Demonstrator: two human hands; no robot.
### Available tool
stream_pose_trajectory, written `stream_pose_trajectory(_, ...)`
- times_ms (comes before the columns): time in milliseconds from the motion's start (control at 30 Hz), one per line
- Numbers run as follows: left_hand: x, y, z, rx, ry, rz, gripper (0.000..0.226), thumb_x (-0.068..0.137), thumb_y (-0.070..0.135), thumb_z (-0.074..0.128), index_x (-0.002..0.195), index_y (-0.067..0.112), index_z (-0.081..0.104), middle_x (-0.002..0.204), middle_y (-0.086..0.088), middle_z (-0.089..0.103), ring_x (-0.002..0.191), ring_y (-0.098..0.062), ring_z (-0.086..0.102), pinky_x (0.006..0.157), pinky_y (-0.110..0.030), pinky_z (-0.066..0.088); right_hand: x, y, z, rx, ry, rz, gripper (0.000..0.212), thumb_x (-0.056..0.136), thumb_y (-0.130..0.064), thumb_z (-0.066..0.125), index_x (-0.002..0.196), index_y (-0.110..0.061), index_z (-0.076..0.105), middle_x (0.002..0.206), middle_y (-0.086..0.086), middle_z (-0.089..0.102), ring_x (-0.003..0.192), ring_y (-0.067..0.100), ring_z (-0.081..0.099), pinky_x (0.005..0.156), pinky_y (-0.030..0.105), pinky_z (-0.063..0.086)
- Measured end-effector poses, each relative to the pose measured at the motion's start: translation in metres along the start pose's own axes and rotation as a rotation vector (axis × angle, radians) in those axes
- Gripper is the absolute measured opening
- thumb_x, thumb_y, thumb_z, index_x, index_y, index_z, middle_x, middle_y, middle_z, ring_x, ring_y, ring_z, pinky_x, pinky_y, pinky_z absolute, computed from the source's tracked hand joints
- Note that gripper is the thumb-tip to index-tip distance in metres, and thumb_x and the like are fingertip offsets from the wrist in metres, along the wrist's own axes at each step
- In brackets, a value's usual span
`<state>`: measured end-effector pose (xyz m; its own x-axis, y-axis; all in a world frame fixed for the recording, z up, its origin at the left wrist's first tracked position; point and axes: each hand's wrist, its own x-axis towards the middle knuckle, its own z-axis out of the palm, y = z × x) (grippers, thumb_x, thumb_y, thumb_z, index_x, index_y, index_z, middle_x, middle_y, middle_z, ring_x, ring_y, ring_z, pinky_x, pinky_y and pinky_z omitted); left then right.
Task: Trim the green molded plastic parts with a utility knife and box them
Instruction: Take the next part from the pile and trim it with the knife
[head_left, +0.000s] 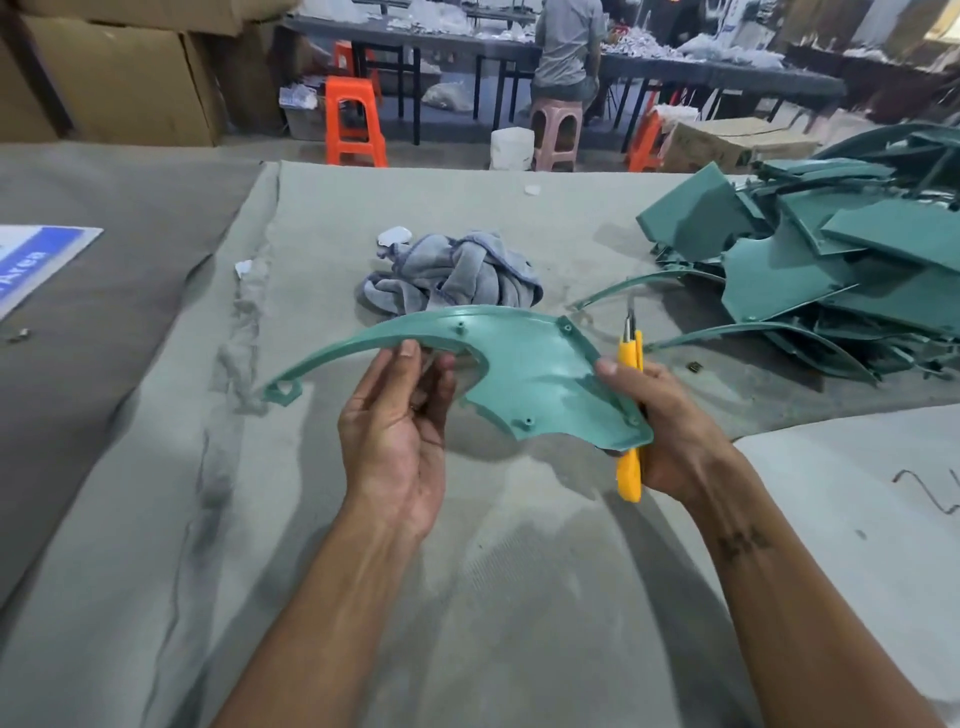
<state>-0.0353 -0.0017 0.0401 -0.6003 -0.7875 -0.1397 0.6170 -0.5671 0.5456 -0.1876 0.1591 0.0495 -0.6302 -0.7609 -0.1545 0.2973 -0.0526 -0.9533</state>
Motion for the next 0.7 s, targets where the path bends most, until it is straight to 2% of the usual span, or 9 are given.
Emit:
stream_pose_trajectory(33,0.000,-0.001,0.001,0.057,-0.009,0.012,0.023,0.092,0.015,0.066,0.111,0.005,0.071,0.099,-0.008,0.076,0.082,-0.015,0.072,0.071,-0.022,0.059,0.003,-0.001,0.006,0.030,-0.004,-0.011,0.021,0.078,-0.022,0.083,0.092,-0.006,0.080,0.089,0.019,0.075,0.069,0.030,0.073,0.057,0.032,0.057)
stream_pose_trajectory(100,-0.001,-0.003,0.003,0.112,-0.065,-0.033,0.043,0.092,0.032,0.061,0.126,0.006,0.066,0.117,-0.008,0.075,0.104,-0.018,0.072,0.089,-0.031,0.056,0.011,-0.002,0.020,0.143,0.069,-0.080,0.024,0.079,-0.007,0.080,0.102,0.000,0.078,0.099,0.020,0.078,0.079,0.030,0.078,0.062,0.034,0.062)
stream_pose_trajectory(167,-0.001,-0.004,0.001,0.152,-0.193,-0.090,0.062,0.093,0.049,0.055,0.139,0.008,0.057,0.132,-0.008,0.069,0.126,-0.020,0.063,0.107,-0.039,0.049,0.021,0.003,0.038,0.252,0.190,-0.191,0.027,0.087,-0.008,0.074,0.112,0.001,0.074,0.105,0.018,0.079,0.084,0.028,0.078,0.064,0.033,0.062)
stream_pose_trajectory(233,-0.001,-0.010,-0.002,0.230,-0.292,-0.095,0.071,0.087,0.054,0.065,0.136,0.004,0.057,0.137,-0.009,0.065,0.130,-0.024,0.060,0.110,-0.042,0.047,0.030,0.013,0.054,0.260,0.233,-0.228,0.026,0.095,-0.010,0.069,0.119,0.001,0.072,0.114,0.018,0.077,0.097,0.029,0.078,0.075,0.036,0.063)
stream_pose_trajectory(333,-0.003,-0.025,-0.003,0.469,-0.206,0.019,0.048,0.076,0.041,0.081,0.103,0.002,0.071,0.114,-0.018,0.074,0.112,-0.037,0.068,0.102,-0.051,0.052,0.032,0.027,0.067,0.143,0.181,-0.224,0.028,0.093,-0.021,0.075,0.111,0.001,0.075,0.111,0.021,0.077,0.102,0.037,0.076,0.088,0.047,0.063)
stream_pose_trajectory(400,-0.001,-0.027,-0.003,0.562,-0.093,0.107,0.027,0.076,0.041,0.079,0.084,0.015,0.076,0.098,-0.017,0.074,0.095,-0.034,0.069,0.093,-0.056,0.053,0.030,0.034,0.068,0.090,0.159,-0.219,0.049,0.085,-0.047,0.079,0.102,-0.002,0.074,0.090,0.014,0.077,0.075,0.030,0.076,0.068,0.042,0.063)
stream_pose_trajectory(467,0.004,-0.019,-0.006,0.506,-0.022,0.169,0.015,0.080,0.036,0.076,0.078,0.022,0.078,0.093,-0.012,0.073,0.091,-0.028,0.064,0.090,-0.061,0.053,0.029,0.039,0.063,0.057,0.211,-0.239,0.057,0.083,-0.066,0.070,0.096,-0.010,0.068,0.066,0.004,0.059,0.047,0.018,0.053,0.045,0.029,0.047)
stream_pose_trajectory(600,0.012,-0.009,-0.015,0.429,0.013,0.253,0.013,0.080,0.033,0.080,0.075,0.022,0.076,0.091,-0.008,0.067,0.088,-0.028,0.057,0.081,-0.050,0.048,0.018,0.038,0.033,-0.147,0.121,-0.516,0.029,0.101,-0.052,0.055,0.092,-0.025,0.056,0.063,0.014,0.044,0.048,0.023,0.043,0.044,0.029,0.040)
stream_pose_trajectory(700,0.014,-0.006,-0.012,0.428,0.074,0.298,0.012,0.081,0.023,0.077,0.070,0.020,0.075,0.088,-0.009,0.068,0.084,-0.028,0.059,0.079,-0.049,0.050,0.009,0.030,0.013,-0.509,-0.040,-0.685,0.031,0.103,-0.046,0.062,0.085,-0.020,0.064,0.059,0.004,0.058,0.043,0.021,0.055,0.045,0.027,0.042)
